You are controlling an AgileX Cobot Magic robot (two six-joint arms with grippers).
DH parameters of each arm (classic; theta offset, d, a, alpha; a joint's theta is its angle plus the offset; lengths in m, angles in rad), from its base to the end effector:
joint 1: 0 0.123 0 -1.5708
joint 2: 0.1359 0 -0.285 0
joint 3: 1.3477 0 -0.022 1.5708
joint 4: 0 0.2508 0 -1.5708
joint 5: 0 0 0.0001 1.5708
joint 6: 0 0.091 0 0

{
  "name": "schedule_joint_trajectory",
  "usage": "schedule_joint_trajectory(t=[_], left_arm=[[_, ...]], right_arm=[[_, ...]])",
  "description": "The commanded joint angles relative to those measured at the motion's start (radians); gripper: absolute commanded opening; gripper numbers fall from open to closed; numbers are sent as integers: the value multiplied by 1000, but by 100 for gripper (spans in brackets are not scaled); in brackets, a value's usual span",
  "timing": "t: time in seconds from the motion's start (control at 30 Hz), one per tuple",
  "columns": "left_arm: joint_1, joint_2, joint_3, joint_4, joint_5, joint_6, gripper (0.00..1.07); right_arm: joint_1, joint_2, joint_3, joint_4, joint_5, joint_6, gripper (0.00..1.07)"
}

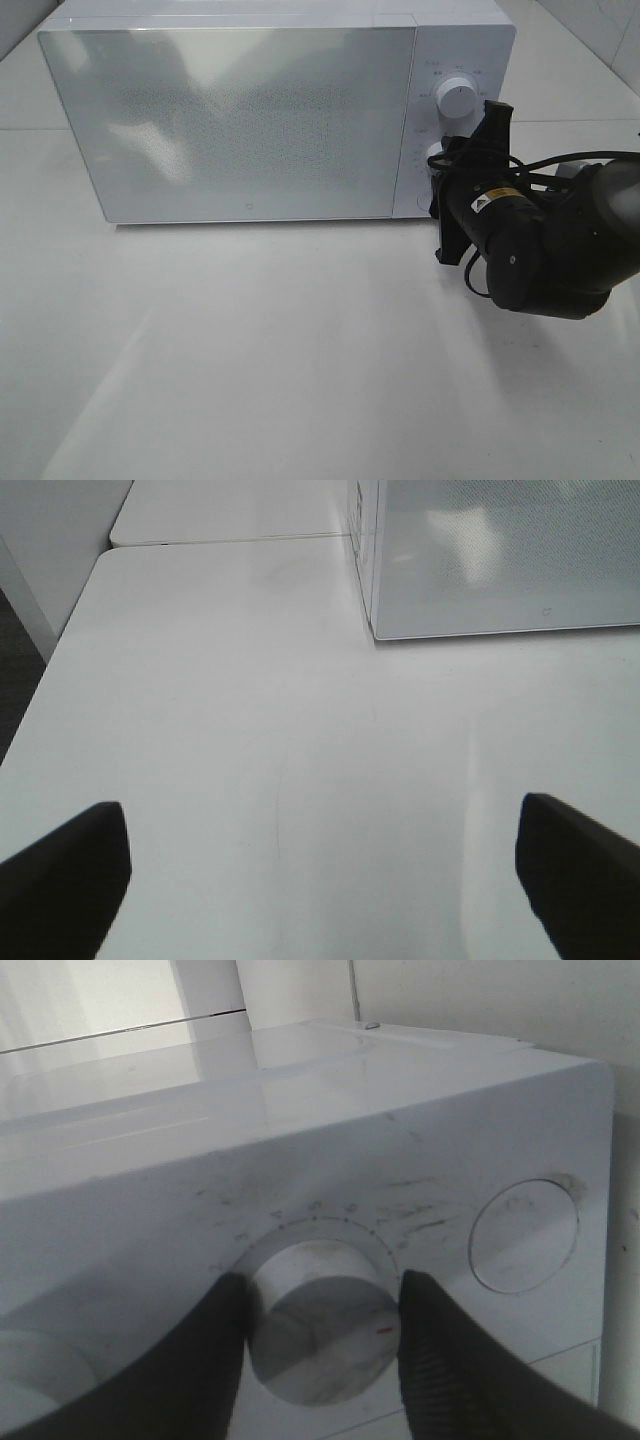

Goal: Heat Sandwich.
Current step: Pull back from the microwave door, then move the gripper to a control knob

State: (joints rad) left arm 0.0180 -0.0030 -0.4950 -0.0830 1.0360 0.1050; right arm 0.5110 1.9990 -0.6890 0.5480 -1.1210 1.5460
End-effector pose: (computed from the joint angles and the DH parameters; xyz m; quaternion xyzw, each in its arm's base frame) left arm -0.0037 -0.0066 0.2781 0.0379 0.8457 -0.0088 0.5323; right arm 0.3155 0.1280 0.1221 0.5713 0.4969 0.5000 0.4204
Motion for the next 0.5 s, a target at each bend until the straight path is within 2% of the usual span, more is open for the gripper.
schedule_joint_trajectory(t=[0.03,0.1,0.3,0.37,0.4,0.43,0.5], left_arm=[[2,-28,1,-11,-7,-9,100],[2,-28,1,-11,-7,-9,100],[2,-28,1,-11,-7,-9,100],[2,-28,1,-11,-7,-9,100],[2,-28,1,-11,-7,-9,100],[2,-28,1,-11,-7,-9,100],[2,-28,1,-11,-7,-9,100]], right_arm=[[1,-20,-22,-62,-105,-19,30],[1,-20,-22,-62,-105,-19,37],[1,-20,-22,-63,-109,-18,46],[1,-20,-22,-65,-125,-15,52],[1,-20,-22,-71,-138,-15,59],[1,-20,-22,-71,-138,-15,59],[1,-20,-22,-73,-147,-15,66]])
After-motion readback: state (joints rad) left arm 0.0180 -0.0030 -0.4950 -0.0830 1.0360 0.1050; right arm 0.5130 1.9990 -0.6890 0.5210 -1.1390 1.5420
